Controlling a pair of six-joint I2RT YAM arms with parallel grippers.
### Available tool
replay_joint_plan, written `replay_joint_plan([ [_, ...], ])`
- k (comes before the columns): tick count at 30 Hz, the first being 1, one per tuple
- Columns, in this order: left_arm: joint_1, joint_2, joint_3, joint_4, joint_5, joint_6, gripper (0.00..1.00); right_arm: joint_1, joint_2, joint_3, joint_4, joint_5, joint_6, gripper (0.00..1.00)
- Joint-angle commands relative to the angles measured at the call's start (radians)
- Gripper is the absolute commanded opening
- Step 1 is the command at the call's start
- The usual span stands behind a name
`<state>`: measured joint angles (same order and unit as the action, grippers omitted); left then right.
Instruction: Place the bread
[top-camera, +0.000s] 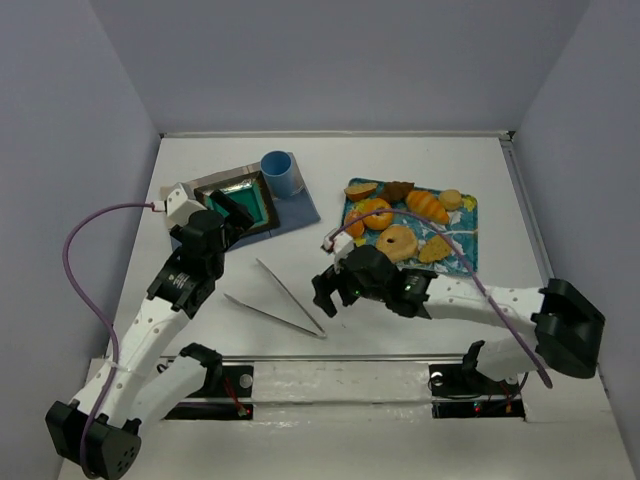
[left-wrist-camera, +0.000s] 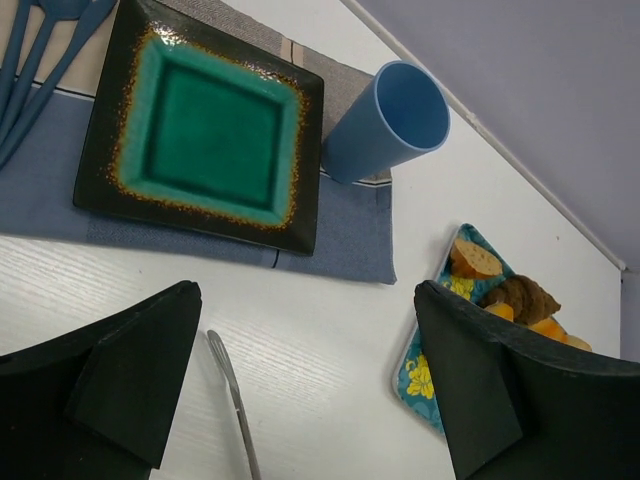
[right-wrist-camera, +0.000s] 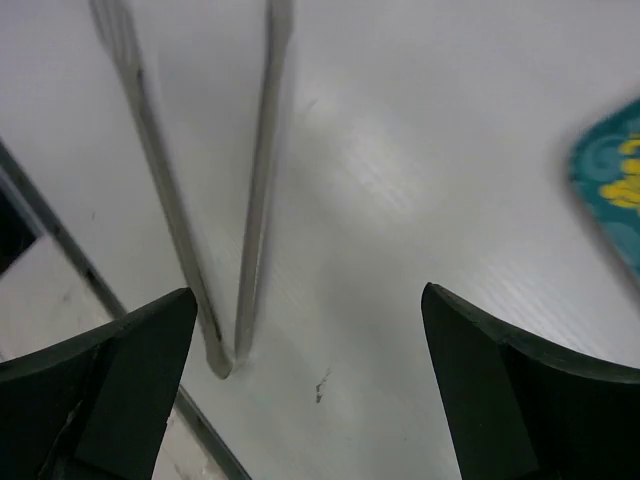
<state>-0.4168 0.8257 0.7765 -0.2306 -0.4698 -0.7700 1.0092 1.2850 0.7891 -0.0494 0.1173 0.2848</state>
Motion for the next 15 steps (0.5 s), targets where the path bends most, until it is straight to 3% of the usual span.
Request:
replay_joint_plan([
  [1, 0.01, -0.031, -0.016, 0.03, 0.002, 0.021, 0.99, 0.132, 0.138, 0.096, 0.128, -0.22, -0.254, 1.0],
  [10, 0.015, -0.008, -0.016, 0.036, -0.003, 0.032, 0.99, 0.224, 0.398, 0.226, 0.06, -0.159, -0.339, 1.0],
  [15, 0.016, -0.002, -0.014, 0.031, -0.012, 0.026, 0.99, 0.224, 0.465, 0.266, 0.054, -0.006, -0.288, 1.0],
])
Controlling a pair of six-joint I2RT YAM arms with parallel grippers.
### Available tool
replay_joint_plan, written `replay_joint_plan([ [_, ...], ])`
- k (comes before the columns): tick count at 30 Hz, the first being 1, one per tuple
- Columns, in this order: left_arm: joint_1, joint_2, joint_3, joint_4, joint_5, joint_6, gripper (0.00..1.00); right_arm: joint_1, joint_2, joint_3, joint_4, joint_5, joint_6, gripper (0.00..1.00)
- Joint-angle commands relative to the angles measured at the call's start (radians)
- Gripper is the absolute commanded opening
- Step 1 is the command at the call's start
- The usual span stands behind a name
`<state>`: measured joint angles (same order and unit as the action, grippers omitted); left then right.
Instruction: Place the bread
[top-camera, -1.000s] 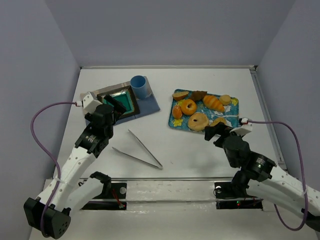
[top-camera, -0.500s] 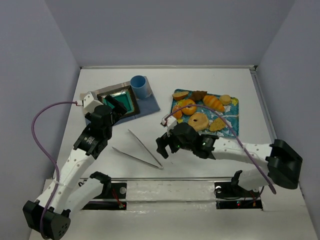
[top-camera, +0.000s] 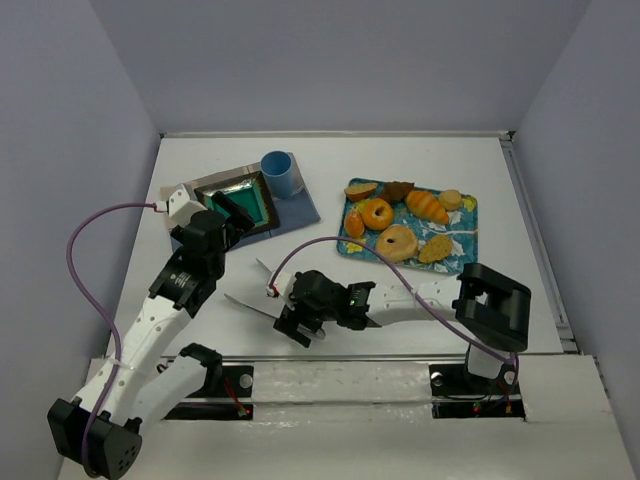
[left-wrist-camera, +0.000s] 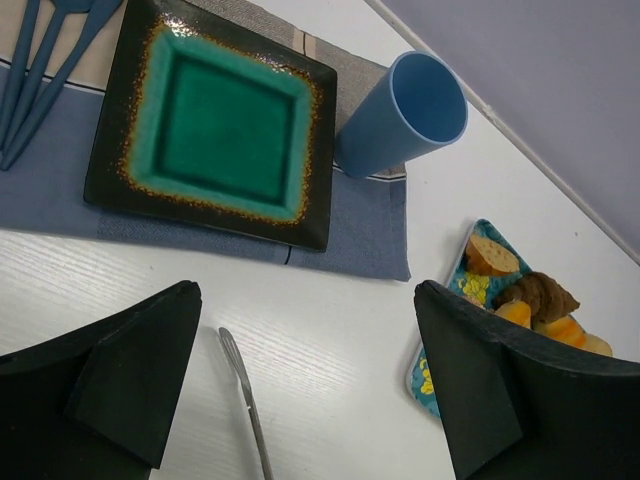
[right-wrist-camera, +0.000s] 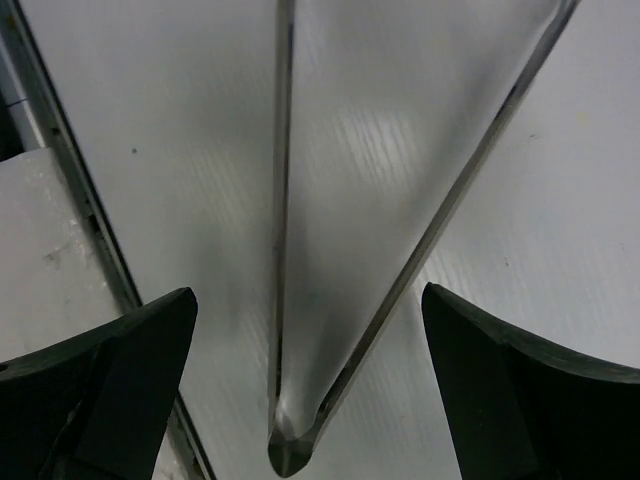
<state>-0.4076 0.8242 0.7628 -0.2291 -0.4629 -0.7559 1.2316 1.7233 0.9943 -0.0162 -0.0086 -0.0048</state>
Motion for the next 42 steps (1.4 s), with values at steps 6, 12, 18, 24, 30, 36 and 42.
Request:
replay_joint_plan([
  [6, 0.012, -0.003, -0.002, 0.027, -0.029, 0.013, 0.99, 0.002, 0.068, 0.084, 0.038, 0.162, 0.0, 1.0],
  [12, 0.016, -0.005, -0.002, 0.016, -0.043, 0.003, 0.99, 0.002, 0.159, 0.119, 0.056, 0.16, 0.0, 1.0],
  [18, 0.024, -0.013, 0.0, -0.006, -0.066, -0.006, 0.99, 0.002, 0.185, 0.109, 0.076, 0.206, 0.075, 0.96],
  [24, 0.029, -0.048, -0.008, -0.01, -0.085, -0.019, 0.99, 0.002, 0.167, 0.06, 0.076, 0.24, 0.155, 0.6],
  [30, 0.032, -0.079, -0.014, -0.012, -0.092, -0.019, 0.99, 0.002, 0.046, 0.021, 0.078, 0.298, 0.178, 0.39],
  [36, 0.03, -0.099, -0.019, -0.01, -0.091, -0.017, 0.99, 0.002, -0.175, -0.016, 0.055, 0.468, 0.262, 0.36],
  [42, 0.032, -0.106, -0.025, 0.0, -0.085, -0.016, 0.99, -0.121, -0.405, -0.04, -0.163, 0.539, 0.423, 0.35],
])
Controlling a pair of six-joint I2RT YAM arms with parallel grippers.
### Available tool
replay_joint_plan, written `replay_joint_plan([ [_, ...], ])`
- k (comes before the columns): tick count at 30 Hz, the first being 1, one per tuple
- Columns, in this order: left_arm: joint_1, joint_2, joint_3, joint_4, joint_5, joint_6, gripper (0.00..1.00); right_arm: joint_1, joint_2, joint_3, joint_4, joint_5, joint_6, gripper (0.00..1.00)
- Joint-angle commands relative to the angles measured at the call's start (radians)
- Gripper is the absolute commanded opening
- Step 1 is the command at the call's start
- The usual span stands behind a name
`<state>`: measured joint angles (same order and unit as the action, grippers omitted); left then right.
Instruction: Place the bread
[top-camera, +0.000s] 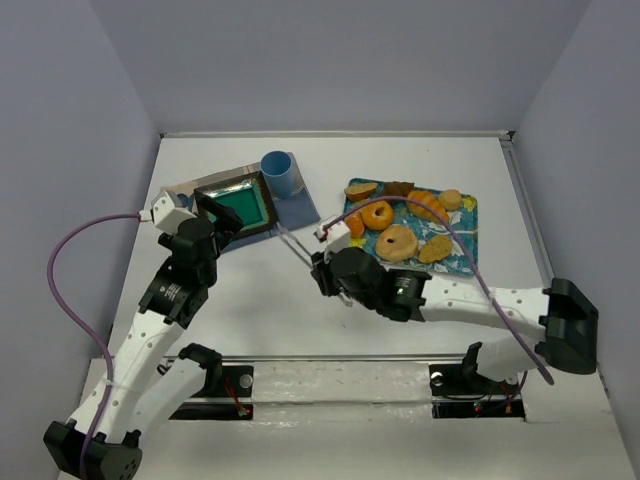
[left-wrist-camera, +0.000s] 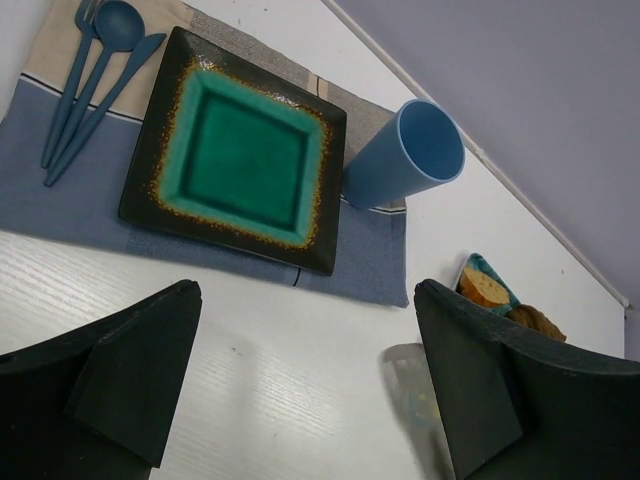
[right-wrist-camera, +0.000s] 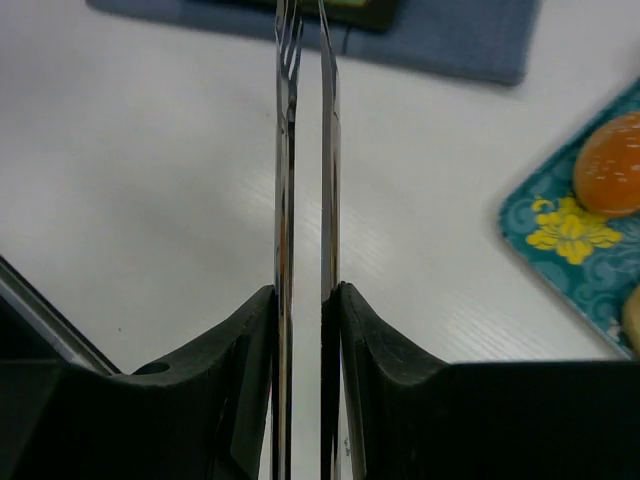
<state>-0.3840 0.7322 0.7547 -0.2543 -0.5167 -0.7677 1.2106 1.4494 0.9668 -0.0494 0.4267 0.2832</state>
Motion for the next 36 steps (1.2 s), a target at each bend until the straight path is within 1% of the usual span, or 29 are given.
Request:
replay_joint_plan([
  [1, 0.007, -0.016, -0.018, 0.03, -0.031, -0.002, 0.99, -0.123, -0.156, -0.017, -0.15, 0.109, 0.151, 0.35],
  [3, 0.007, -0.013, -0.02, 0.033, -0.028, -0.001, 0.99, -0.169, -0.201, -0.026, -0.213, 0.11, 0.183, 0.35],
  [4, 0.007, -0.013, -0.02, 0.036, -0.028, -0.001, 0.99, -0.215, -0.239, -0.028, -0.236, 0.101, 0.192, 0.35],
  [7, 0.007, -0.011, -0.021, 0.044, -0.023, -0.001, 0.99, -0.27, -0.294, -0.022, -0.325, 0.138, 0.243, 0.35],
  [9, 0.007, -0.008, -0.023, 0.049, -0.019, 0.001, 0.99, -0.307, -0.302, -0.011, -0.383, 0.152, 0.261, 0.38],
  [14, 0.007, -0.001, -0.025, 0.055, -0.016, 0.005, 0.99, -0.342, -0.241, 0.053, -0.478, 0.191, 0.298, 0.42],
  [15, 0.007, 0.001, -0.025, 0.056, -0.017, 0.004, 0.99, -0.351, -0.227, 0.071, -0.487, 0.192, 0.301, 0.45],
  [18, 0.008, 0.003, -0.025, 0.058, -0.019, 0.004, 0.99, -0.361, -0.17, 0.105, -0.494, 0.181, 0.292, 0.51],
  [21, 0.008, 0.003, -0.026, 0.058, -0.019, 0.004, 0.99, -0.371, -0.117, 0.137, -0.494, 0.181, 0.286, 0.53],
  [32, 0.008, 0.01, -0.035, 0.066, -0.022, 0.002, 0.99, -0.422, 0.014, 0.219, -0.492, 0.205, 0.292, 0.54],
  [36, 0.008, 0.016, -0.034, 0.07, -0.028, 0.001, 0.99, -0.422, 0.051, 0.236, -0.494, 0.173, 0.298, 0.54],
])
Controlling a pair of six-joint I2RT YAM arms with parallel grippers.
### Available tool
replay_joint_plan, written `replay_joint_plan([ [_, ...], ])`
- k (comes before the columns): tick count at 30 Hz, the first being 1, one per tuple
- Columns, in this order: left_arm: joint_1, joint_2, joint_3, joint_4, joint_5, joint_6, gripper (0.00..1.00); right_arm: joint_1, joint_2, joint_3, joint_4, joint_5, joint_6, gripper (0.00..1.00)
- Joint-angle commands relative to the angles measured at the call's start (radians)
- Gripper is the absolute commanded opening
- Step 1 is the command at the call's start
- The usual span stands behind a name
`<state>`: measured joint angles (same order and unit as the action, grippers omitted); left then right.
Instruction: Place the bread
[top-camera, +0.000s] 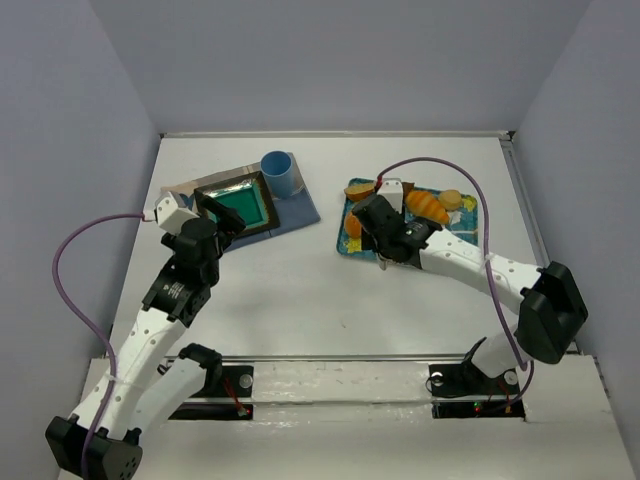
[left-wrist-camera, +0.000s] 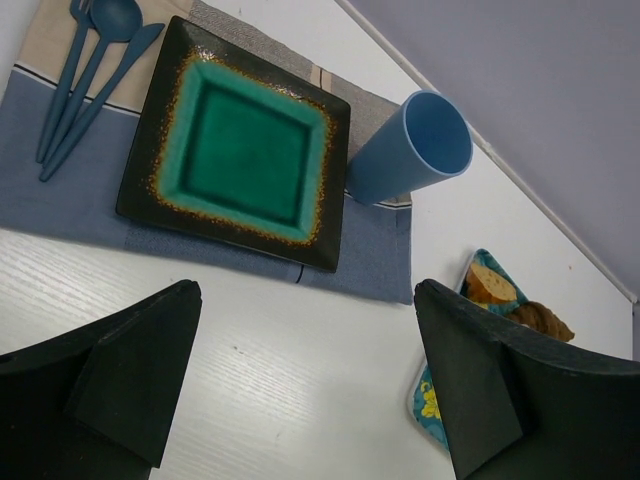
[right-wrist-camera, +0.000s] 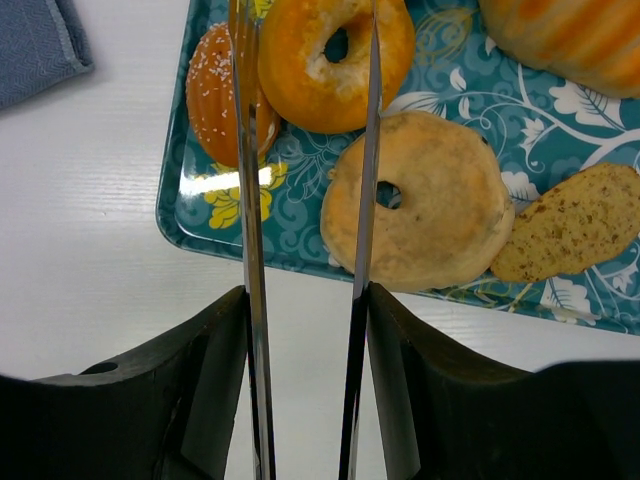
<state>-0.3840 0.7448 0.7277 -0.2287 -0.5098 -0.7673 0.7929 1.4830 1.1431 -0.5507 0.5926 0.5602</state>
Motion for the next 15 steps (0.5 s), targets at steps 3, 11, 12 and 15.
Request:
replay_joint_plan([
  [3, 0.008, 0.01, -0.01, 0.048, -0.033, -0.001, 0.99, -0.004, 0.033, 0.066, 0.009, -0.013, 0.036, 0.56],
  [11, 0.008, 0.019, -0.008, 0.052, -0.032, -0.001, 0.99, -0.004, 0.056, 0.07, 0.008, -0.013, 0.072, 0.54],
  [12, 0.008, 0.019, -0.008, 0.051, -0.033, -0.001, 0.99, -0.004, 0.059, 0.07, 0.003, -0.011, 0.079, 0.51],
  [15, 0.008, 0.015, -0.01, 0.049, -0.036, -0.003, 0.99, -0.004, 0.068, 0.073, -0.02, 0.003, 0.096, 0.43],
])
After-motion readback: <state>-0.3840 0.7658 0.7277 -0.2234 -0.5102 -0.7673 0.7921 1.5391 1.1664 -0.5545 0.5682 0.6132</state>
